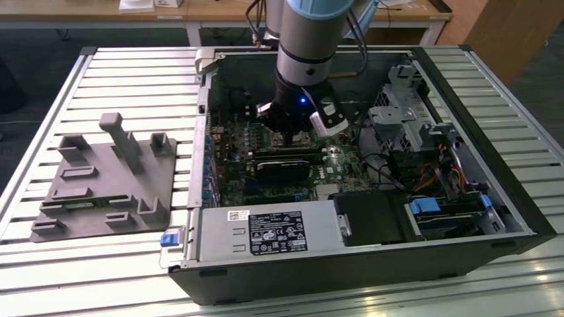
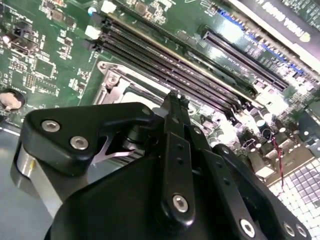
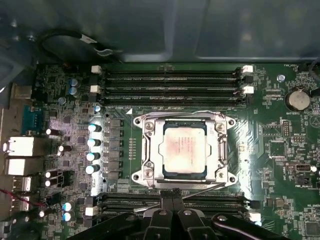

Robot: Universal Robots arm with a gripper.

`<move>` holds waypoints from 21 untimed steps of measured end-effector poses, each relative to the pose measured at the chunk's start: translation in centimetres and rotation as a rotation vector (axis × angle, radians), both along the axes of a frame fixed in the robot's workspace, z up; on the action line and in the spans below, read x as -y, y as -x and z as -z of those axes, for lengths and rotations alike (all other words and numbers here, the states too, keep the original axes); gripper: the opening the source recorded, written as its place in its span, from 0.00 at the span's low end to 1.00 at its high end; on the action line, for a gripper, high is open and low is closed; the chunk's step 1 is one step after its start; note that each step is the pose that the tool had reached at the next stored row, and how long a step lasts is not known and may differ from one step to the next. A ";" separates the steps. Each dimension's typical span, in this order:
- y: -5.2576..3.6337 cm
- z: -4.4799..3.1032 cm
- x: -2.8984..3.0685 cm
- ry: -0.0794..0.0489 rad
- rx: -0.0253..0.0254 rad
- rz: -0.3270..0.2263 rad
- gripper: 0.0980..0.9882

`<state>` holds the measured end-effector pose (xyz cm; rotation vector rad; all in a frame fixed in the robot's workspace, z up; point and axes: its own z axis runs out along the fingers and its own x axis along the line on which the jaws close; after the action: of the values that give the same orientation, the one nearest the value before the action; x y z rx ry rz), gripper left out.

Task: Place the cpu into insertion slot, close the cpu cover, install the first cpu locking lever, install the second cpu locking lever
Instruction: 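Install the second cpu locking lever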

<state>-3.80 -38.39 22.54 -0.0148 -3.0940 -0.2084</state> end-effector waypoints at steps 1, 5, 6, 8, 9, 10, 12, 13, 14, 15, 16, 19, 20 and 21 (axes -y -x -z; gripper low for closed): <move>0.10 0.06 0.10 -0.001 -0.0001 0.000 0.01; 0.45 0.60 0.20 -0.003 -0.0001 0.000 0.01; 0.47 0.76 0.20 -0.004 -0.0001 0.000 0.01; 0.49 1.07 0.20 -0.005 -0.0001 0.000 0.01; 0.50 1.20 0.20 -0.007 -0.0001 0.000 0.01; 0.51 1.30 0.20 -0.009 -0.0002 0.000 0.01; 0.58 1.35 0.32 -0.019 -0.0002 0.000 0.01; 0.63 1.35 0.43 -0.025 -0.0001 0.000 0.01; 0.73 1.35 0.52 -0.030 -0.0001 0.000 0.01; 0.85 1.35 0.61 -0.035 -0.0001 0.000 0.01; 1.01 1.35 0.71 -0.039 -0.0001 0.000 0.01; 1.50 1.37 1.04 -0.047 0.0000 0.000 0.01; 1.73 1.37 1.12 -0.051 0.0001 0.000 0.01; 1.97 1.38 1.18 -0.055 0.0004 0.000 0.01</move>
<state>-5.77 -39.57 21.16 -0.0135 -3.0873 -0.2931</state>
